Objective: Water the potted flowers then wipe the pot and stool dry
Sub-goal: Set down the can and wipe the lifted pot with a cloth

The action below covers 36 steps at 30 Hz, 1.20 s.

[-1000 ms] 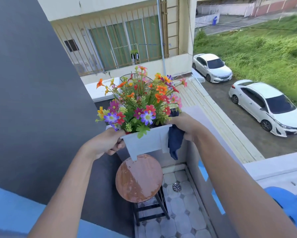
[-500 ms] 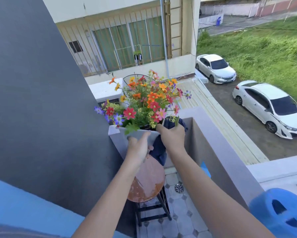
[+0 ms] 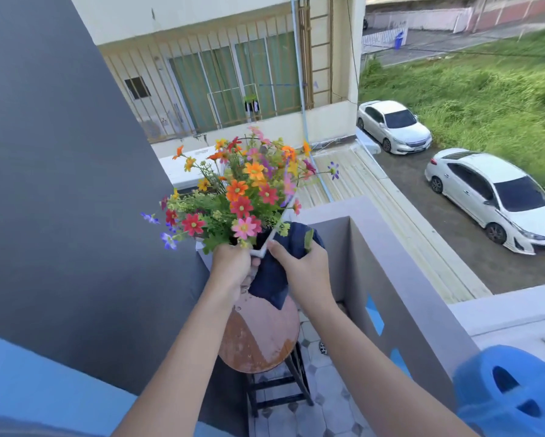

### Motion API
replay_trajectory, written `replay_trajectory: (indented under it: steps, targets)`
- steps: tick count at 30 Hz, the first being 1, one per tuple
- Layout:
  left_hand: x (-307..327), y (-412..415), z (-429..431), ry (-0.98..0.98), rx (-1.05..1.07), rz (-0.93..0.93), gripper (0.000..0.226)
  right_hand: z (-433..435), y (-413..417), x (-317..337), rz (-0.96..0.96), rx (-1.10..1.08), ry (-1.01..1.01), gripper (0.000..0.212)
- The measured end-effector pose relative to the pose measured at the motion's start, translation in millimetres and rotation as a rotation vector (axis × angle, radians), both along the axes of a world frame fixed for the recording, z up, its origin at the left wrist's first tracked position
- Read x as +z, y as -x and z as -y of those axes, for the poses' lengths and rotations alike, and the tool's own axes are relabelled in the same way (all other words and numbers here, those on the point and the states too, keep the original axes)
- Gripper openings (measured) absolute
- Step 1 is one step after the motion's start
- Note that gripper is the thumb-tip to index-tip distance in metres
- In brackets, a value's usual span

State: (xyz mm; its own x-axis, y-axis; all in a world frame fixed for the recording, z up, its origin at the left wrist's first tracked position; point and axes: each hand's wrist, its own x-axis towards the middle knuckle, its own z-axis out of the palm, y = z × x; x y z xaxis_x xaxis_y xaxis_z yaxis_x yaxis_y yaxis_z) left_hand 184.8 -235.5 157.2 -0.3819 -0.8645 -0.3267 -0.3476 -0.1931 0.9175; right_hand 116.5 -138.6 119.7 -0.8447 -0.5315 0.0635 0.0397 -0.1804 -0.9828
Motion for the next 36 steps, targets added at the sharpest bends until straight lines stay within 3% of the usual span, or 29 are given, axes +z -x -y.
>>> replay_trajectory:
  steps: [6,11,18,23,27,31,36]
  targets:
    - [13,-5,5,-0.009,-0.035,-0.056,0.023,-8,-1,-8,-0.017,0.008,0.141,0.017]
    - [23,-10,-2,-0.055,-0.091,-0.114,0.024,-2,35,9,-0.136,-0.133,0.127,0.011]
    - [37,-9,-12,-0.025,-0.160,-0.135,0.026,9,78,26,-0.142,-0.202,0.061,0.009]
    - [39,-2,-13,-0.057,-0.117,-0.177,0.026,2,52,31,-0.143,-0.129,0.071,0.023]
    - [43,7,-5,-0.063,-0.067,-0.218,0.021,-3,21,16,-0.245,-0.011,0.076,0.017]
    - [44,7,2,-0.096,-0.061,-0.220,0.023,-6,10,-12,-0.290,0.030,-0.029,0.011]
    - [40,4,4,-0.143,-0.030,-0.236,0.022,-5,14,-48,-0.199,0.027,-0.221,0.009]
